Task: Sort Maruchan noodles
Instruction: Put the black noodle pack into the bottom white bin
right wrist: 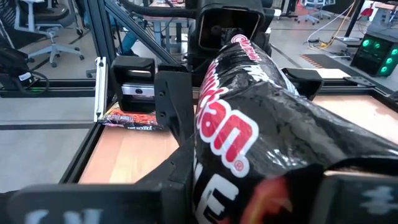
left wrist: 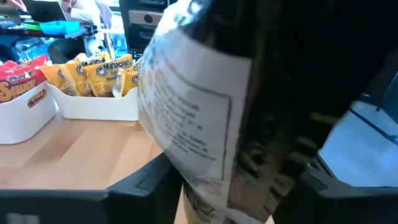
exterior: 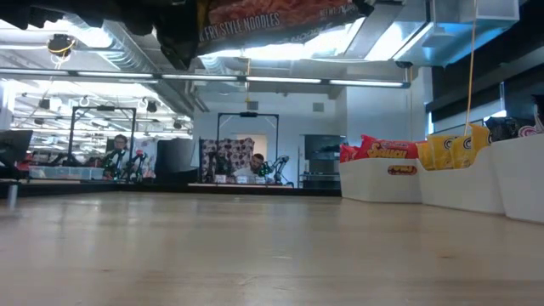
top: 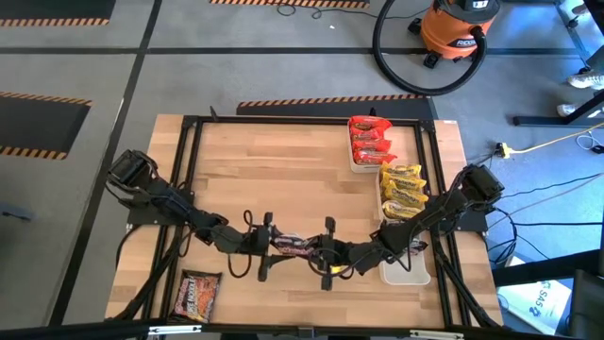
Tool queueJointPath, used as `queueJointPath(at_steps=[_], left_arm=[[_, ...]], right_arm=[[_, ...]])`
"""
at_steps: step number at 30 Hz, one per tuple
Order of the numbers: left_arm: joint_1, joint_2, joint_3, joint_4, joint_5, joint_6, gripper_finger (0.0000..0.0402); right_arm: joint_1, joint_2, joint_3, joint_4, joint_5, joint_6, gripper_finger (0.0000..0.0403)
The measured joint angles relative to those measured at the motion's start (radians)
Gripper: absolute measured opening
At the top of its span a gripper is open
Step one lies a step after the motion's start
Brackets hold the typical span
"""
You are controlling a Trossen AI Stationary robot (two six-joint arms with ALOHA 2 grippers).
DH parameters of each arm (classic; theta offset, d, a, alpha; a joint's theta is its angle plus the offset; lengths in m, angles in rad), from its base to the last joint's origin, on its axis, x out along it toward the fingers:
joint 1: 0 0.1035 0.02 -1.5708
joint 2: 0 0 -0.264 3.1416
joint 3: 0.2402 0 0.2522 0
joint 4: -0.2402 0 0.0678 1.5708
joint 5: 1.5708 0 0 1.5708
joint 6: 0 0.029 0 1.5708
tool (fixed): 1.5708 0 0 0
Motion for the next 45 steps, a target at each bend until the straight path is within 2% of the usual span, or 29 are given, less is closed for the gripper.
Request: queueJointPath(at_steps=[9, 12, 16, 21, 25, 27, 31, 38, 45], left_arm=[[0.000, 0.000, 0.000, -0.005, 0.003, 0.024, 0.0141], [0.000, 0.000, 0.000, -0.004, 0.005, 0.027, 0.0135], [0.000, 0.000, 0.000, -0.010, 0.005, 0.027, 0.0134], [-0.002, 0.000, 0.002, -0.058, 0.007, 0.026, 0.0134], [-0.007, 0.000, 0.002, -0.126, 0.019, 0.026, 0.0134], [-0.009, 0.000, 0.002, -0.150, 0.021, 0.025, 0.0134], [-0.011, 0.000, 0.002, -0.203, 0.019, 0.024, 0.0134], [-0.009, 0.000, 0.002, -0.212, 0.018, 0.017, 0.0133], [-0.009, 0.000, 0.002, -0.212, 0.018, 0.015, 0.0102]], right_arm=[[-0.001, 0.000, 0.001, -0.006, -0.009, -0.027, 0.0107], [-0.001, -0.003, 0.001, -0.025, -0.013, -0.045, 0.0141], [-0.001, -0.004, 0.002, -0.081, -0.027, -0.049, 0.0211], [0.006, -0.054, 0.033, -0.346, -0.032, -0.009, 0.0284], [0.006, -0.118, 0.111, -0.640, -0.036, 0.113, 0.0313], [0.006, -0.129, 0.152, -0.757, -0.036, 0.146, 0.0320], [0.006, -0.130, 0.248, -0.886, -0.043, 0.164, 0.0323], [-0.050, -0.100, 0.344, -0.870, -0.132, 0.169, 0.0324], [-0.130, -0.033, 0.342, -0.887, -0.300, 0.272, 0.0324]])
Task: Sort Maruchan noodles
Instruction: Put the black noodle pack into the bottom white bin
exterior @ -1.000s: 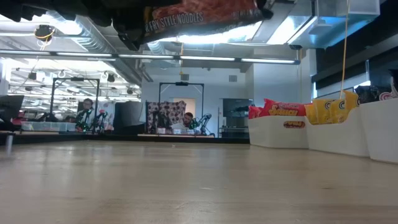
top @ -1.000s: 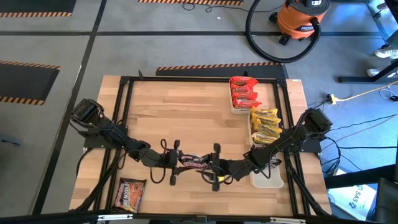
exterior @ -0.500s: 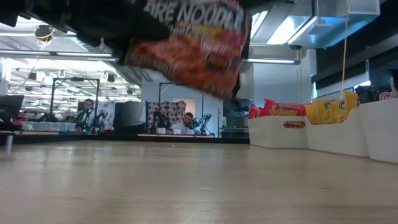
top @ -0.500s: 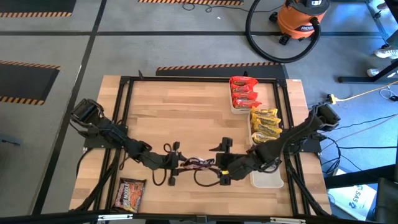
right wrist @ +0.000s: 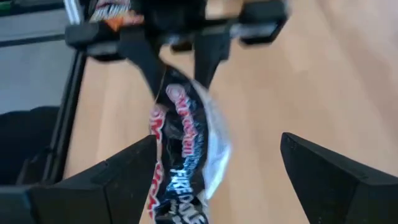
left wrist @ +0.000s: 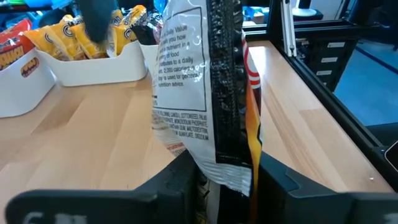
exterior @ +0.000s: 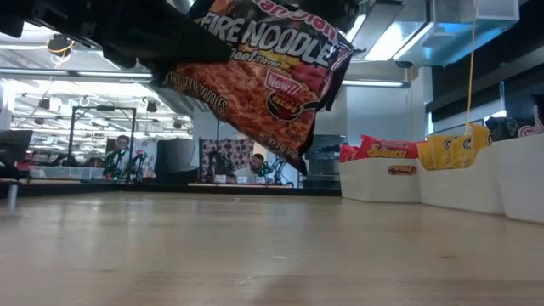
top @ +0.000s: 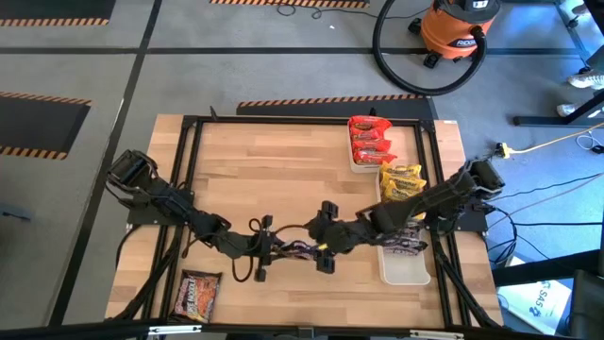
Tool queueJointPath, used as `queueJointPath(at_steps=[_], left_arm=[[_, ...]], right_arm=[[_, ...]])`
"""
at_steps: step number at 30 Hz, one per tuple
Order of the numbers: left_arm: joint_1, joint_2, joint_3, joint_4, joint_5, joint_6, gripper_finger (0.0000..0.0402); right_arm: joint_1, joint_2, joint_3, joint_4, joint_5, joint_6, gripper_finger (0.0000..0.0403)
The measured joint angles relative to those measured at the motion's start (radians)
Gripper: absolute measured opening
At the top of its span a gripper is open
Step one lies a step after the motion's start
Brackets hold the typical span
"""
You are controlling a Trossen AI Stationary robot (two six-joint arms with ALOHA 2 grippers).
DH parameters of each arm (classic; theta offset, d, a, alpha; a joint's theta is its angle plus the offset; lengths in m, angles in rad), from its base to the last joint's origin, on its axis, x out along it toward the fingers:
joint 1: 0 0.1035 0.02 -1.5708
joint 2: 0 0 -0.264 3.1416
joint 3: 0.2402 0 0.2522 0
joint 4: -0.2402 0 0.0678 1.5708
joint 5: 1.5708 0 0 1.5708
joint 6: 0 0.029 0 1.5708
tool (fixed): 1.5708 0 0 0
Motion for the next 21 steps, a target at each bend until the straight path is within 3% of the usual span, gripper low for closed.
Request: queueJointPath(at_steps=[5, 21], left_arm=[[0.000, 0.000, 0.000, 0.003, -0.001, 0.000, 0.0089], [0.005, 0.000, -0.002, 0.006, -0.012, 0.000, 0.0087]], right_arm=[[-0.010, 0.037, 0.000, -0.009, -0.118, 0.035, 0.0324], [-0.015, 0.142, -0.001, 0.083, -0.117, 0.054, 0.0324]])
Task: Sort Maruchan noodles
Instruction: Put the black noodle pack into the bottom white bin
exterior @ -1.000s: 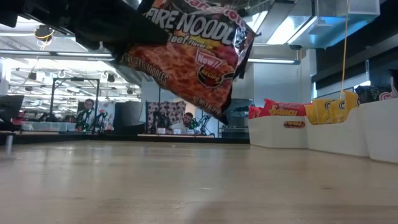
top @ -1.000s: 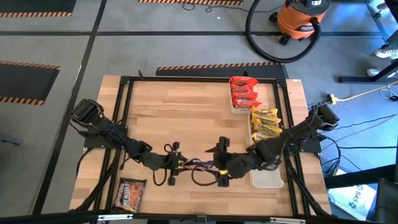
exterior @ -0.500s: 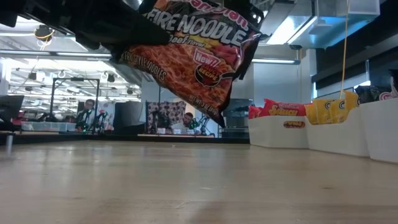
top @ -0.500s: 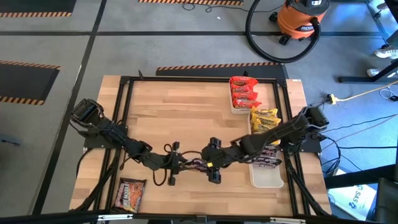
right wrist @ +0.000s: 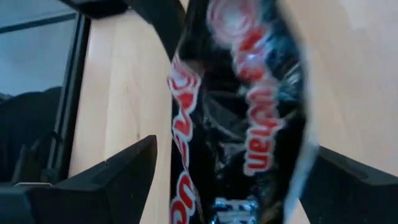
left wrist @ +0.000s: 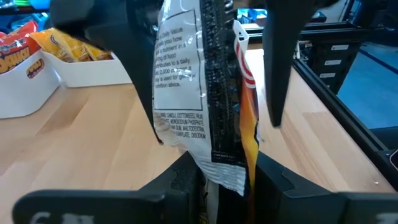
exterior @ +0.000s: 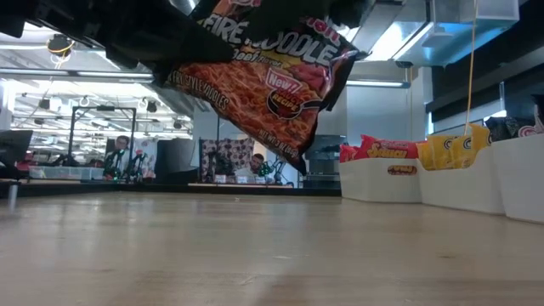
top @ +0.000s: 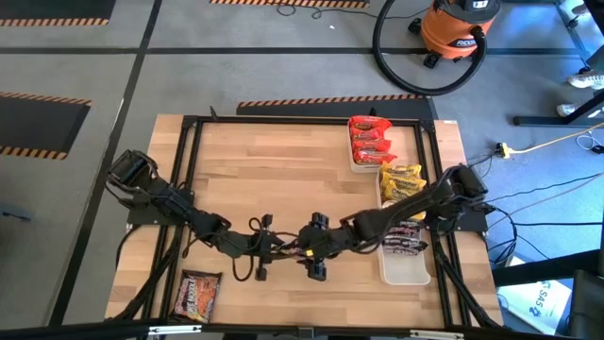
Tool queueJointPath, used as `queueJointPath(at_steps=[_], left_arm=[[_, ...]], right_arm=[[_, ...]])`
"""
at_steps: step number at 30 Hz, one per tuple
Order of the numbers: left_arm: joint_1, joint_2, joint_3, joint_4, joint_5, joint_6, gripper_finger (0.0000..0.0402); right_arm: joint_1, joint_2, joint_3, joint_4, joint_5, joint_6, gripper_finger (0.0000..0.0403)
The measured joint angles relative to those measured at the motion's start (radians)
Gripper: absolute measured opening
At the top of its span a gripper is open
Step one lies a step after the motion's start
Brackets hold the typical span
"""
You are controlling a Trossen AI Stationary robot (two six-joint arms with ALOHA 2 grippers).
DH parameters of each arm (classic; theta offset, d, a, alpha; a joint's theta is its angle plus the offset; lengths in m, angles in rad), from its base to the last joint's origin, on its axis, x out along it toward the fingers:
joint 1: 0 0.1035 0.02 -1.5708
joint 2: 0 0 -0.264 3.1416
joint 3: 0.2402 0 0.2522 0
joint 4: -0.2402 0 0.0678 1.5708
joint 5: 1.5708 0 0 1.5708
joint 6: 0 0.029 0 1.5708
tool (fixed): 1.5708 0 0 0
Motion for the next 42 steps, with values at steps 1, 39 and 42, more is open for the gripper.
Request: queueJointPath(at_steps=[1, 39, 42], left_arm=[[0.000, 0.000, 0.000, 0.000, 0.001, 0.000, 0.0087], [-0.096, -0.066, 0.001, -0.168, 0.006, -0.042, 0.0165], [-0.100, -0.066, 0.001, -0.185, 0.008, -0.044, 0.0165]], right_arm=[[0.000, 0.007, 0.000, 0.010, 0.000, 0.000, 0.0324], [0.082, -0.021, 0.263, -0.594, 0.013, -0.009, 0.0100], [0.118, -0.068, 0.270, -0.712, 0.017, 0.091, 0.0099]])
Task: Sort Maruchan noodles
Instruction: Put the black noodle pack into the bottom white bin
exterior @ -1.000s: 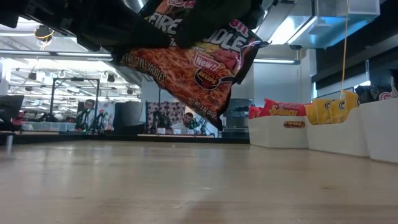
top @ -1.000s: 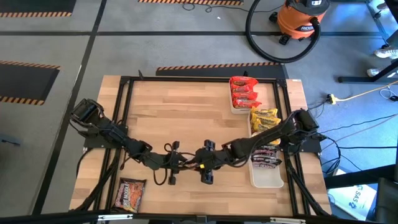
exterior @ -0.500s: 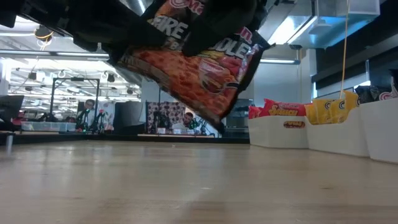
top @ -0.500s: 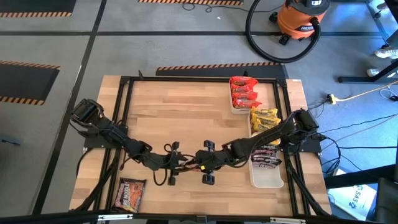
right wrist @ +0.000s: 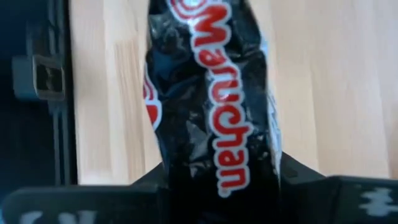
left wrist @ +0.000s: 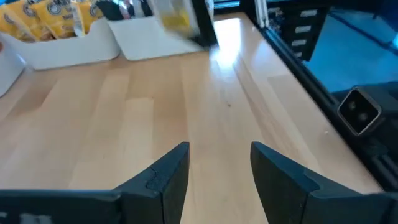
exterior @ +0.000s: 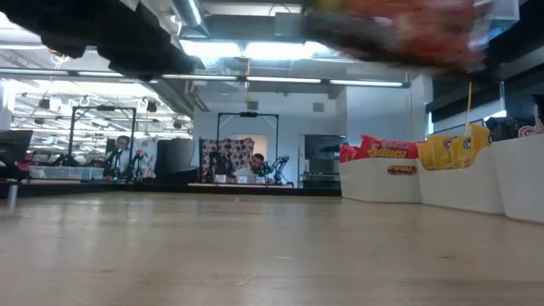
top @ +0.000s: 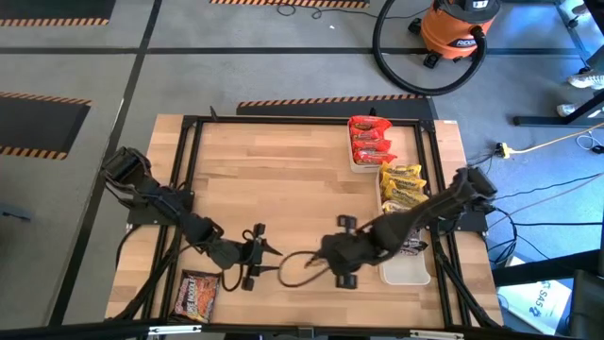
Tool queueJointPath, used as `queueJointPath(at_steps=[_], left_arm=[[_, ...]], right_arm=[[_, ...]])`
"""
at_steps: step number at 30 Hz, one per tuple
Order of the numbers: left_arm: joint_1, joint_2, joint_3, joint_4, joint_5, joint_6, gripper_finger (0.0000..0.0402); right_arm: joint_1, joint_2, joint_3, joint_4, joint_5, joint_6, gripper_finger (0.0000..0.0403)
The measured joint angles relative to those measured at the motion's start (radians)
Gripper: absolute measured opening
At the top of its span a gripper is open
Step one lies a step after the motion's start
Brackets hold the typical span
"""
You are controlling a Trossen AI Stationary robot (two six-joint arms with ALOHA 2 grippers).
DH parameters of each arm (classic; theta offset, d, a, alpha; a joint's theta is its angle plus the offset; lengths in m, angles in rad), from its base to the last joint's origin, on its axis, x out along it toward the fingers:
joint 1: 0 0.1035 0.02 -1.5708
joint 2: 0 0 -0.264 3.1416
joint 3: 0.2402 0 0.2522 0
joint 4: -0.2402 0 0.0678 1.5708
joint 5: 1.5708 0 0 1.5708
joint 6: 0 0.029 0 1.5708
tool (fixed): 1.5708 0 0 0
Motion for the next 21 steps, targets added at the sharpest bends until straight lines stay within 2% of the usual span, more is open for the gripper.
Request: queueJointPath(at_steps=[10, 21], left_arm=[[0.001, 0.001, 0.000, -0.006, -0.001, -0.002, 0.0165], [0.001, 0.001, 0.000, -0.002, -0.004, -0.002, 0.0165]], right_arm=[[0.164, -0.211, -0.117, -0.209, 0.044, 0.321, 0.0099], [0.388, -0.372, -0.356, -0.265, 0.024, 0.621, 0.0099]])
